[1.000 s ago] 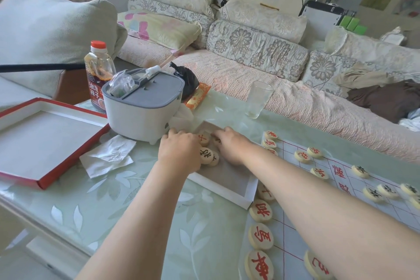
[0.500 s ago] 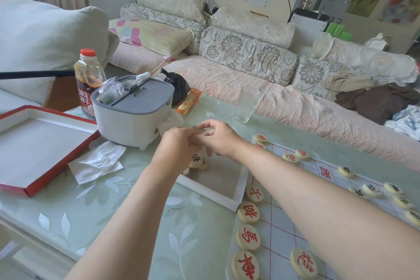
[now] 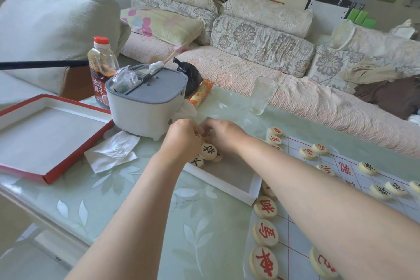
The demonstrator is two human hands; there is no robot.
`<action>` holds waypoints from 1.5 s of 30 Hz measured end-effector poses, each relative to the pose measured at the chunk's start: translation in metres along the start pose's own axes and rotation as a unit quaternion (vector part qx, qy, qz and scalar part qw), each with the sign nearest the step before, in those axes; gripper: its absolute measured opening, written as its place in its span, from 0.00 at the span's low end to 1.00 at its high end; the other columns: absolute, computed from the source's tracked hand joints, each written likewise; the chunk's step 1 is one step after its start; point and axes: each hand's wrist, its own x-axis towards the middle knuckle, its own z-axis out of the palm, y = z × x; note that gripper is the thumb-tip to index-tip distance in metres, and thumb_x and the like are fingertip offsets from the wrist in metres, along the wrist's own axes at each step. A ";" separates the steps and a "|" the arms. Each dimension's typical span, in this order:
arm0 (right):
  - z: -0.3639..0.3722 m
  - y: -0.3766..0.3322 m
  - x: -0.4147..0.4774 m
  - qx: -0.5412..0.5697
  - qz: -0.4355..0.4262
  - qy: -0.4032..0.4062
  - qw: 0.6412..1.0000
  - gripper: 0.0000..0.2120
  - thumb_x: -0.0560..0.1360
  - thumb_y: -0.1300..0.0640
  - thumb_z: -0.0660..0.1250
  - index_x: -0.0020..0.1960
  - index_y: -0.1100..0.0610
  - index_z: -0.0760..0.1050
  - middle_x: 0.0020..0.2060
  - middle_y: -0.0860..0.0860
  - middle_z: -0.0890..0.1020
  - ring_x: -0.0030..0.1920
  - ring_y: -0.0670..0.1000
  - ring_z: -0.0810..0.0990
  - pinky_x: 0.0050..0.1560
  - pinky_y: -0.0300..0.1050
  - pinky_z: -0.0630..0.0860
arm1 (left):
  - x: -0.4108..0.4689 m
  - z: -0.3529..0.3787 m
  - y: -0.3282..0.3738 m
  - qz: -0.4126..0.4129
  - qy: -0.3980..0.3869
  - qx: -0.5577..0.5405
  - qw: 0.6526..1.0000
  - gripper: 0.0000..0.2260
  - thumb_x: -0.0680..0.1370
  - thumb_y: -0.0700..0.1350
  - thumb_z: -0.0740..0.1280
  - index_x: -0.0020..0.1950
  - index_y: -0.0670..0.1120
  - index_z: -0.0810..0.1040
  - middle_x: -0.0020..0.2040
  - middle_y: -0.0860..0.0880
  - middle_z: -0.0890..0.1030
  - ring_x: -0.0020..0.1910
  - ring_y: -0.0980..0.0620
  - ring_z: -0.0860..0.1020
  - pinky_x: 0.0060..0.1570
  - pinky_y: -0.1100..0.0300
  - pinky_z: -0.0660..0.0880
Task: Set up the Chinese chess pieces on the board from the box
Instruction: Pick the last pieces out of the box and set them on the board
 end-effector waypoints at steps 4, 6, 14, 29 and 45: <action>0.000 0.006 0.000 0.003 -0.006 0.014 1.000 0.07 0.75 0.48 0.70 0.49 0.43 0.72 0.53 0.46 0.80 0.55 0.52 0.80 0.53 0.48 0.76 | 0.002 0.007 -0.002 0.008 0.003 -0.006 1.000 0.17 0.74 0.37 0.65 0.62 0.47 0.77 0.61 0.45 0.76 0.61 0.46 0.73 0.53 0.60 0.70; -0.005 0.013 -0.007 0.016 0.010 0.040 0.999 0.08 0.75 0.45 0.69 0.52 0.45 0.74 0.56 0.47 0.80 0.56 0.52 0.78 0.55 0.48 0.75 | 0.004 0.011 -0.001 0.007 0.004 -0.019 1.000 0.19 0.74 0.37 0.66 0.64 0.48 0.75 0.62 0.46 0.75 0.62 0.47 0.73 0.53 0.61 0.69; -0.054 0.078 -0.072 0.056 0.084 0.142 0.985 0.10 0.76 0.44 0.68 0.54 0.46 0.74 0.54 0.44 0.79 0.53 0.47 0.78 0.51 0.44 0.73 | -0.006 0.033 0.042 0.023 -0.024 -0.158 0.987 0.22 0.72 0.38 0.70 0.64 0.52 0.76 0.58 0.50 0.78 0.54 0.51 0.77 0.55 0.58 0.76; -0.035 0.118 -0.150 0.043 0.186 0.112 0.975 0.12 0.71 0.38 0.69 0.48 0.45 0.77 0.50 0.43 0.81 0.51 0.48 0.78 0.48 0.44 0.74 | -0.023 0.088 0.100 0.073 -0.103 -0.090 0.988 0.28 0.70 0.43 0.75 0.68 0.49 0.72 0.63 0.51 0.77 0.59 0.50 0.76 0.54 0.60 0.72; -0.044 0.106 -0.179 0.221 0.042 0.170 0.959 0.12 0.73 0.60 0.75 0.54 0.51 0.80 0.33 0.26 0.75 0.34 0.31 0.75 0.35 0.26 0.67 | -0.027 0.097 0.105 0.066 -0.137 -0.187 0.971 0.27 0.69 0.48 0.77 0.66 0.49 0.73 0.52 0.55 0.80 0.47 0.57 0.78 0.42 0.66 0.72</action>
